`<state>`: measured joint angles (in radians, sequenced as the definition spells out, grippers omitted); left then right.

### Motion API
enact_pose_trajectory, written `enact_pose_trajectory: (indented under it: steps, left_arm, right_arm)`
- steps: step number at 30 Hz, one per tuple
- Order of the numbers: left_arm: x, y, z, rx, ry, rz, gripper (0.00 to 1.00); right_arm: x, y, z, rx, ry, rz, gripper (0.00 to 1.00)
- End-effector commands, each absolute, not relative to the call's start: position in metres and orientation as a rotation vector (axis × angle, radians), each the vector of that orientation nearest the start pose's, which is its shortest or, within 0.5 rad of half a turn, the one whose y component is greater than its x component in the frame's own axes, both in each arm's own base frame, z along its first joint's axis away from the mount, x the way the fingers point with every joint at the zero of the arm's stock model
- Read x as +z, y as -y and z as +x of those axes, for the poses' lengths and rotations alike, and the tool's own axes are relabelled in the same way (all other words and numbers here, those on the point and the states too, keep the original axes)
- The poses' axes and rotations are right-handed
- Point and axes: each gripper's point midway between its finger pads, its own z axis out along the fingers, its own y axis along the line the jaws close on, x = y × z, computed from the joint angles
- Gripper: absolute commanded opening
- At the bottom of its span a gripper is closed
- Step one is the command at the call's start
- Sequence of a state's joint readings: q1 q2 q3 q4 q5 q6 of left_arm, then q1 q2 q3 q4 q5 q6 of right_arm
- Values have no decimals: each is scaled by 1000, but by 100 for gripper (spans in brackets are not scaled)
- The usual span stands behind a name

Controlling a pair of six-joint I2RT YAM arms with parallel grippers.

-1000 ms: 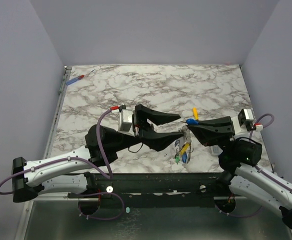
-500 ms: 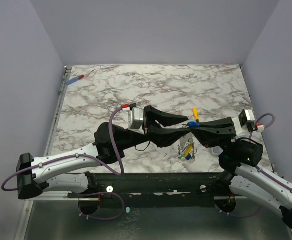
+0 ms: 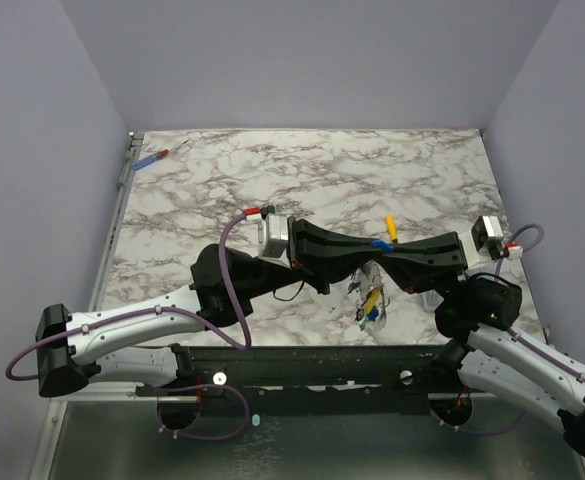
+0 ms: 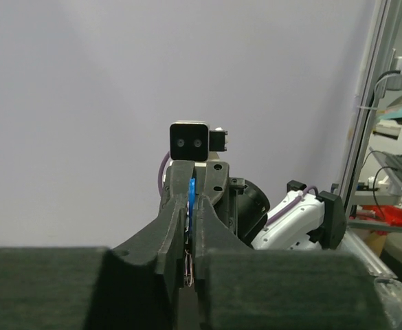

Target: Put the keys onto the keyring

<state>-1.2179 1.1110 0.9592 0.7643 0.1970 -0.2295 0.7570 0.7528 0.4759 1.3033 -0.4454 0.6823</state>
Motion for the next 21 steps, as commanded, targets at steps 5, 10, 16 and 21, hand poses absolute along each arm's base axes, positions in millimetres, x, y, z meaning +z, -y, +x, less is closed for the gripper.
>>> enact_pose_trajectory:
  steps: [5, 10, 16, 21]
  left_arm:
    - [489, 372, 95, -1404, -818, 641, 0]
    - [484, 361, 117, -1299, -898, 553, 0]
    - [460, 339, 155, -1050, -1101, 489, 0]
    - [427, 304, 176, -857, -1242, 432, 0]
  right_arm:
    - [465, -217, 70, 1491, -467, -585, 1]
    - [452, -219, 89, 1389, -605, -557, 75]
    - [424, -208, 111, 1118, -779, -574, 100]
    - [398, -197, 121, 939, -930, -641, 100]
